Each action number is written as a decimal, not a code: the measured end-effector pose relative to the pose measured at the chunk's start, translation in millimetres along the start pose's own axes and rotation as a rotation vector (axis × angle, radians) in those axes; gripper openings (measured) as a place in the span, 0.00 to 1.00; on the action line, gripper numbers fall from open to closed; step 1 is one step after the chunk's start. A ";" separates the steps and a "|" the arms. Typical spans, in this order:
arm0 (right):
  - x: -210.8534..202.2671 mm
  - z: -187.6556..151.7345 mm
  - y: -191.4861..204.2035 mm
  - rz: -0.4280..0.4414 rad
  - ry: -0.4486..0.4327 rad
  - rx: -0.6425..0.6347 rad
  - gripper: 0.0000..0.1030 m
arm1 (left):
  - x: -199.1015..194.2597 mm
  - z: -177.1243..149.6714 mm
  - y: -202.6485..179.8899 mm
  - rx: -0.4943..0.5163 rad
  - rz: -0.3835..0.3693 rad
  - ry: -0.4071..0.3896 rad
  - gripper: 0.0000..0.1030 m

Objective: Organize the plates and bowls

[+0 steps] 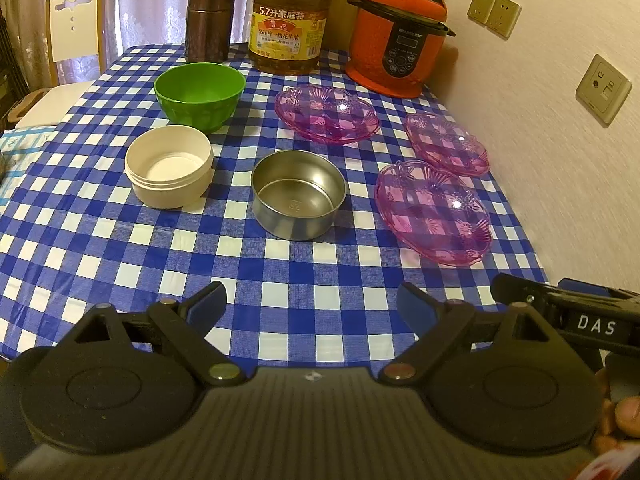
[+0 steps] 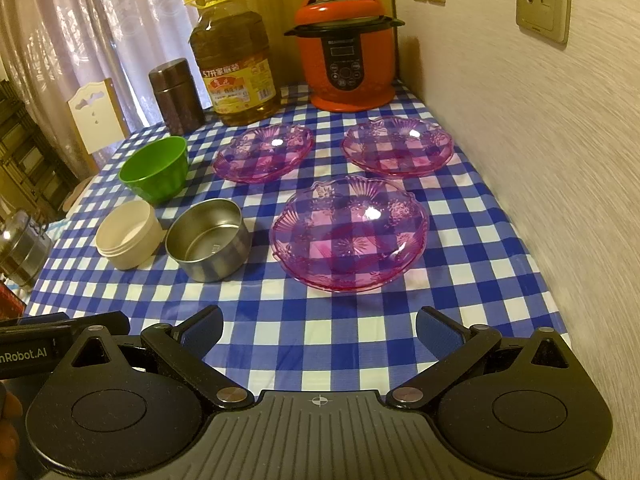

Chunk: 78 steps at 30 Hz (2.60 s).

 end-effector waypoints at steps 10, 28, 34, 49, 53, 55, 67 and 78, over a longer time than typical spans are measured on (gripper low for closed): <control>0.6 -0.9 0.2 0.000 0.000 0.000 0.99 | 0.2 -0.3 -0.3 -0.003 -0.001 0.001 0.88; 3.5 12.4 -47.8 -0.058 -0.055 0.091 0.99 | 27.5 14.3 -19.9 -0.064 -0.070 0.035 0.88; 11.2 26.6 -81.2 -0.086 -0.096 0.154 0.98 | 54.7 28.0 -42.8 -0.086 -0.126 0.045 0.86; 73.7 38.9 -143.9 -0.069 -0.079 0.295 0.57 | 139.5 39.1 -98.2 -0.072 -0.127 0.050 0.56; 86.9 39.4 -149.5 -0.054 -0.069 0.321 0.50 | 153.9 39.3 -103.3 -0.069 -0.112 0.046 0.38; 91.7 40.0 -150.5 -0.054 -0.065 0.330 0.46 | 158.4 39.7 -104.2 -0.084 -0.109 0.049 0.36; 103.1 38.8 -153.4 -0.063 -0.054 0.349 0.20 | 165.4 45.8 -104.5 -0.085 -0.088 0.034 0.14; 101.5 38.8 -149.5 -0.056 -0.055 0.338 0.07 | 161.2 44.6 -108.3 -0.053 -0.104 0.036 0.10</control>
Point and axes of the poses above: each gripper's, at about its wrist camera, not at the fingertips, and x roughly the way its jaws point, y to its left, z to its top, the point moved 5 cm from there along x, roughly the way its jaws point, and after that the axes turned 12 degrees about z, right-handed, at the moved point
